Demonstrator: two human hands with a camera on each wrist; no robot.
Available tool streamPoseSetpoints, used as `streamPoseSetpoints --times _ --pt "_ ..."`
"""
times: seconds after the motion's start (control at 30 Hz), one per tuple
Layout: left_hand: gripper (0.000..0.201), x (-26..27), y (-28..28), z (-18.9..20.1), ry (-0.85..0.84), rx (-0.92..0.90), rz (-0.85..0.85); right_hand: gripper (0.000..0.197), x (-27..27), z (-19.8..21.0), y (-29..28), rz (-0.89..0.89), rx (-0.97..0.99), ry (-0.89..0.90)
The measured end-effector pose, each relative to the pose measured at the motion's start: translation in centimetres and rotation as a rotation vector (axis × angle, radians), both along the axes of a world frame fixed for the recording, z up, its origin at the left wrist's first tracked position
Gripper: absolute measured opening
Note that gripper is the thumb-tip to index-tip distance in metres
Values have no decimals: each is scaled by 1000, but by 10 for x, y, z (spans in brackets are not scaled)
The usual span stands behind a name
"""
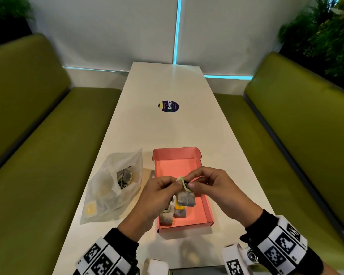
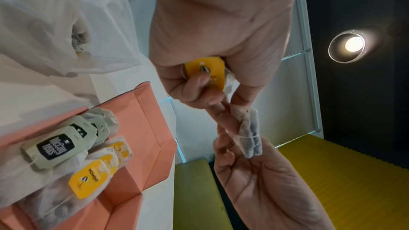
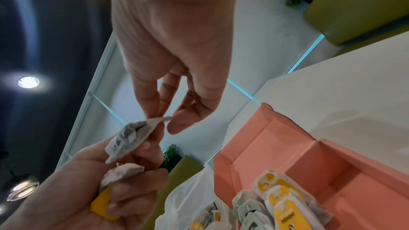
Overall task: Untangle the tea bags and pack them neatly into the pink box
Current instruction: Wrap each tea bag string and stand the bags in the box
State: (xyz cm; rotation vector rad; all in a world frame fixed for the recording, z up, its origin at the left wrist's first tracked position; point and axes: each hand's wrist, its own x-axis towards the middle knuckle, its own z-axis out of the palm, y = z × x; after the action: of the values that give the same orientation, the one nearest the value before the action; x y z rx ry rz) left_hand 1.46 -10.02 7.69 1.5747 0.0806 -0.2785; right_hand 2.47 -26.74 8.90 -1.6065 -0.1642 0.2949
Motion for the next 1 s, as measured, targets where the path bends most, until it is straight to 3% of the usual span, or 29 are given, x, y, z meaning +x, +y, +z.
streamPoseSetpoints --times 0.2,0.43,0.57,0.63,0.77,0.83,1.0 --pt "21 0 0 -3 15 -9 -39 26 4 3 1 19 2 122" --pt "19 -2 1 -7 -99 67 -19 5 2 3 3 39 -82 146" --pt "6 -6 -5 -8 -204 92 150 5 3 3 7 -54 -41 155" --pt "12 -8 -6 -9 -281 106 249 7 4 4 9 -109 2 174" --pt "22 -11 -4 -18 -501 302 244 6 4 6 10 -169 41 195" --pt "18 -13 -7 -21 -563 417 216 4 3 6 10 -175 39 201" --pt "6 -13 -9 -20 -503 487 227 5 2 6 10 -181 33 212"
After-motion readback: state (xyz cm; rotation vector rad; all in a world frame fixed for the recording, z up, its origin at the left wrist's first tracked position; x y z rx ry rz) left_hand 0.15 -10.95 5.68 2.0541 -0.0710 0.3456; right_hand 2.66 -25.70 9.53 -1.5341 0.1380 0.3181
